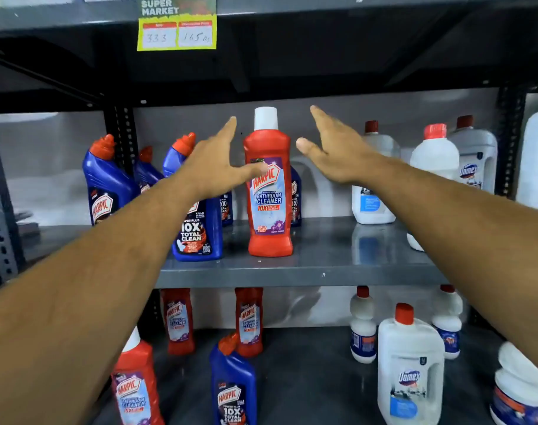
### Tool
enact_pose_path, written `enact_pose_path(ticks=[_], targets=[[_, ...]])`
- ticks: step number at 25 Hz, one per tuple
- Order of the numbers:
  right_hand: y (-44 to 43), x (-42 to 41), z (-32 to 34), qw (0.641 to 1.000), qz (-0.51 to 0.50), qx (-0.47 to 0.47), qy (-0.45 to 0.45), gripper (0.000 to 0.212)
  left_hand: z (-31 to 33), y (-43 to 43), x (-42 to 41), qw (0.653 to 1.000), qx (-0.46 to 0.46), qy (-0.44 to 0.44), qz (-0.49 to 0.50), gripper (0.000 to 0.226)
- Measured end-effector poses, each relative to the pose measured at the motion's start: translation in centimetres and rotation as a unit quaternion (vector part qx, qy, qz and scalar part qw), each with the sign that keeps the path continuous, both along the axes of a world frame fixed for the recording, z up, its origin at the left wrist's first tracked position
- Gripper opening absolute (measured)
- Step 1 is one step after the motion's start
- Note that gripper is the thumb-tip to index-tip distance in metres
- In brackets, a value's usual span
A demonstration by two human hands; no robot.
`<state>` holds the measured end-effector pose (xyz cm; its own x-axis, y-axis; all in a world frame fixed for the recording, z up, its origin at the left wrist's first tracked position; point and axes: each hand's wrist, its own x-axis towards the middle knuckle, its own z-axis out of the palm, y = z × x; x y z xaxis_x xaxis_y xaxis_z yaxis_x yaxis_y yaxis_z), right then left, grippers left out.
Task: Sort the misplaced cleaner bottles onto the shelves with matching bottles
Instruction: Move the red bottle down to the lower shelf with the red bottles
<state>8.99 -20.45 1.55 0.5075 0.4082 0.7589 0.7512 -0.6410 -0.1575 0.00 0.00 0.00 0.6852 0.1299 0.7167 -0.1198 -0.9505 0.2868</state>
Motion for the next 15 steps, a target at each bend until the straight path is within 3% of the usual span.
enact_pose_path(ticks=[3, 7, 10, 13, 15], targets=[[2.0, -0.6, 0.3, 0.986, 0.08, 0.023, 0.148, 0.068, -0.5, -1.5, 0.9, 0.978, -0.157, 0.033, -0.132, 0.066], [3.8, -0.6, 0.5, 0.973, 0.121, 0.064, 0.185, 0.047, -1.5, -2.4, 1.8, 0.952, -0.258, 0.037, -0.163, 0.018], [4.0, -0.3, 0.2, 0.965, 0.137, 0.108, 0.198, 0.039, -2.2, -2.4, 1.8, 0.935, -0.311, 0.035, -0.167, 0.01], [3.7, -0.5, 0.0, 0.954, 0.173, 0.131, 0.207, 0.036, -2.7, -2.1, 1.4, 0.92, -0.348, -0.006, -0.183, 0.023], [3.1, -1.0, 0.1, 0.949, 0.198, 0.133, 0.207, 0.038, -3.3, -2.0, 0.7, 0.904, -0.371, -0.022, -0.209, 0.02]])
